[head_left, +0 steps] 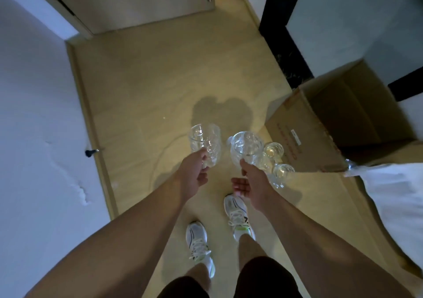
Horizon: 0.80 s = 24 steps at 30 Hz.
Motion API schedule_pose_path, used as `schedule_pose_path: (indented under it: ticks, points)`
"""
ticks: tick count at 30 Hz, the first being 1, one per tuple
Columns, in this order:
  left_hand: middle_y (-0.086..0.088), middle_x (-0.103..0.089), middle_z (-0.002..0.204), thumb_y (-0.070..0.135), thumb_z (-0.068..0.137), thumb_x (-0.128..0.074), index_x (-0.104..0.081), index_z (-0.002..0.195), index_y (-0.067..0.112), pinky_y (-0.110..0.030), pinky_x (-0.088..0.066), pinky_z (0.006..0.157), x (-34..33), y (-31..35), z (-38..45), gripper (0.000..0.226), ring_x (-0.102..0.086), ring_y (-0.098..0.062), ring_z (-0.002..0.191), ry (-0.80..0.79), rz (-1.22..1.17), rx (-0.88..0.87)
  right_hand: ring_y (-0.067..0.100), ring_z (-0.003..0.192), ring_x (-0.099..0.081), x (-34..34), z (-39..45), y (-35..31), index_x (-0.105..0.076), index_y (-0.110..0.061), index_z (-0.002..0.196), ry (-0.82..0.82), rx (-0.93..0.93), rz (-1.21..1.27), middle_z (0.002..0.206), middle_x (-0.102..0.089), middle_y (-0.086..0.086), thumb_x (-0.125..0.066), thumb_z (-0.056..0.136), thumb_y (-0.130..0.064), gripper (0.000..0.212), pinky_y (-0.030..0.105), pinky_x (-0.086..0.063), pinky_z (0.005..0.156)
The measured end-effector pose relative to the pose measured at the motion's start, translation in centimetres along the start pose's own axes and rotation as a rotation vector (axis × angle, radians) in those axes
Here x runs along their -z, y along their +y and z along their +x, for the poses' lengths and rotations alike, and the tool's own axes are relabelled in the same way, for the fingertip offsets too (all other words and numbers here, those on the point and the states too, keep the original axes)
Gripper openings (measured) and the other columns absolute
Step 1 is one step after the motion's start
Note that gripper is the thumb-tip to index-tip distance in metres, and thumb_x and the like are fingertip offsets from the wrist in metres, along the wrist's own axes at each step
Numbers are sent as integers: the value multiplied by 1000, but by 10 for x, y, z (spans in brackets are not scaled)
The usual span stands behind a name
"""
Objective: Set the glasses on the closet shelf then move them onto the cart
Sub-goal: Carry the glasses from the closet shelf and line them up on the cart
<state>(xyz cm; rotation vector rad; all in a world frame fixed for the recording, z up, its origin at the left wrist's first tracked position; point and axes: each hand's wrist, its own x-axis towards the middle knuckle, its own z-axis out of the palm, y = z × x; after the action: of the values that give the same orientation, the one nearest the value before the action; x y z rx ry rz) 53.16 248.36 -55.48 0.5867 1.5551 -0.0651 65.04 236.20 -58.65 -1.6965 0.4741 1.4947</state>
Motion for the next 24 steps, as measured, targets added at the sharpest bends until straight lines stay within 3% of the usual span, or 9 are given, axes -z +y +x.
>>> schedule_pose_path:
  ticks: [4,7,9,10,12,15,18,21,24]
  points:
    - [-11,-58,97,39,96,-62,-57,86,19,-30,-42,69,25,39,-72,22,-45,-21,69,-17,-10,-112,24,61,-59,-25,-76,-37,-47,-16,79,-46,116,1,78,-67,16,-59,97,-33,28,30,-49,57]
    - [-3,-58,97,36,98,-58,-54,84,21,-33,-41,77,44,75,-126,21,-58,-22,84,-23,-37,-245,23,59,-57,-46,-135,-69,-46,-17,75,-69,227,-21,77,-67,16,-55,95,-28,25,28,-49,56]
    - [-1,-53,84,30,98,-55,-52,78,22,-29,-37,70,60,100,-165,22,-57,-17,66,-62,-52,-342,23,58,-55,-61,-176,-89,-46,-18,73,-98,307,-27,78,-65,16,-50,94,-28,24,27,-48,55]
    - [-2,-49,78,29,98,-53,-50,76,22,-27,-31,62,69,112,-180,24,-48,-14,52,-77,-56,-384,23,57,-54,-68,-192,-97,-45,-18,73,-111,345,-32,77,-64,16,-48,95,-29,25,27,-47,54]
    - [-3,-41,69,31,100,-48,-45,75,22,-26,-23,55,87,138,-217,27,-29,-12,42,-100,-38,-442,23,58,-54,-82,-229,-114,-45,-18,73,-127,432,-67,77,-62,16,-44,97,-36,30,26,-46,52]
    - [-4,-37,70,39,100,-45,-44,77,23,-28,-30,58,109,176,-275,27,-26,-16,54,-103,-52,-516,24,61,-56,-104,-278,-137,-45,-17,75,-176,538,-76,80,-65,18,-40,99,-40,34,29,-49,58]
    - [-8,-50,79,43,100,-46,-49,81,22,-37,-46,77,130,206,-328,28,-42,-21,66,-96,-110,-616,27,73,-60,-126,-323,-158,-46,-16,79,-265,617,-83,93,-64,21,-38,101,-44,37,34,-52,67]
    - [-14,-57,86,44,102,-45,-52,82,21,-44,-47,96,146,227,-366,31,-51,-26,80,-98,-152,-673,28,81,-61,-143,-347,-185,-47,-17,78,-347,629,-59,99,-64,21,-41,101,-47,38,35,-52,69]
    - [-13,-55,84,45,102,-44,-51,82,23,-41,-49,91,169,241,-407,31,-51,-25,80,-49,-216,-774,24,73,-58,-167,-381,-215,-48,-20,74,-475,651,-53,89,-62,16,-45,100,-48,38,34,-51,68]
